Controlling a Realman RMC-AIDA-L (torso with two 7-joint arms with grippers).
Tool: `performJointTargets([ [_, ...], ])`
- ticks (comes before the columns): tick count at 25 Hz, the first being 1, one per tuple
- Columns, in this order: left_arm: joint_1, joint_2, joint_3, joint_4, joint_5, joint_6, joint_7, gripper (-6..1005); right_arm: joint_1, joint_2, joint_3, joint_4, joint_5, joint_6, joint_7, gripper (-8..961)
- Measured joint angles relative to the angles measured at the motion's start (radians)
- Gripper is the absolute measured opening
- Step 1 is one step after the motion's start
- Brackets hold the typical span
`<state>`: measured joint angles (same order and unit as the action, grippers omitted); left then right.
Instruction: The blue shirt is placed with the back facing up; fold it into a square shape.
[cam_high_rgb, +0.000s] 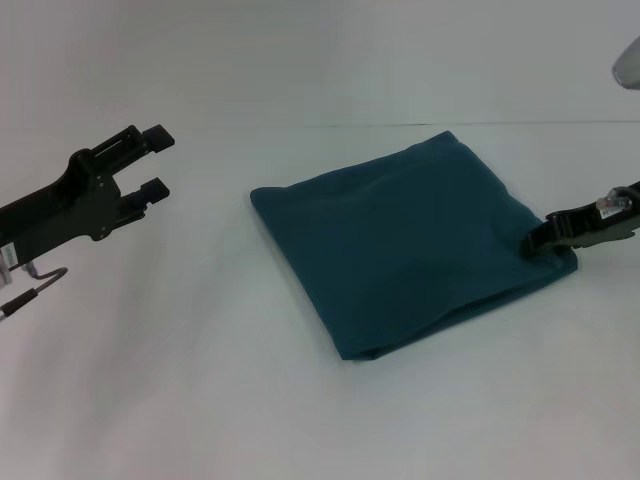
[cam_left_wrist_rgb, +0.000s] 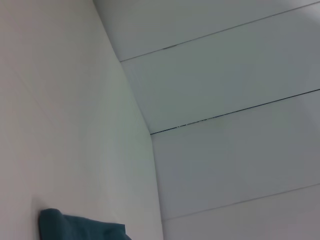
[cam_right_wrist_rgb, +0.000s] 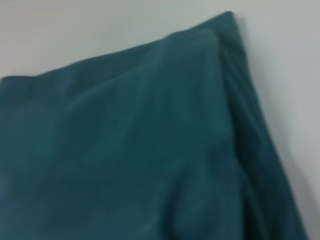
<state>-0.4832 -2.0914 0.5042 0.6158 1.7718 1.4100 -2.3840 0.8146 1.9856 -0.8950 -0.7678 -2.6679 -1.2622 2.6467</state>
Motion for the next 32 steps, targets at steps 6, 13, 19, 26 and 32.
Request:
performJointTargets([
  [6,0.000,0.002,-0.001,-0.001,0.000,0.003,-0.002,876,-0.004,0.001,0.002,-0.030,-0.077,0.053,0.050,528],
  [13,0.002,0.003,-0.001,-0.001,0.001,0.005,-0.004,876,-0.025,-0.018,0.020,-0.106,-0.077,-0.015,0.050,551],
  [19,0.006,0.008,0.009,0.009,0.064,0.025,-0.039,875,-0.051,-0.046,0.128,-0.134,-0.035,-0.059,0.020,570],
  [26,-0.007,0.002,0.072,0.034,0.202,0.082,-0.162,875,-0.100,-0.152,0.366,-0.009,0.328,-0.209,-0.138,594],
  [32,-0.019,-0.023,0.185,0.034,0.245,0.040,-0.240,875,-0.173,-0.192,0.386,0.002,0.501,-0.236,-0.135,649],
])
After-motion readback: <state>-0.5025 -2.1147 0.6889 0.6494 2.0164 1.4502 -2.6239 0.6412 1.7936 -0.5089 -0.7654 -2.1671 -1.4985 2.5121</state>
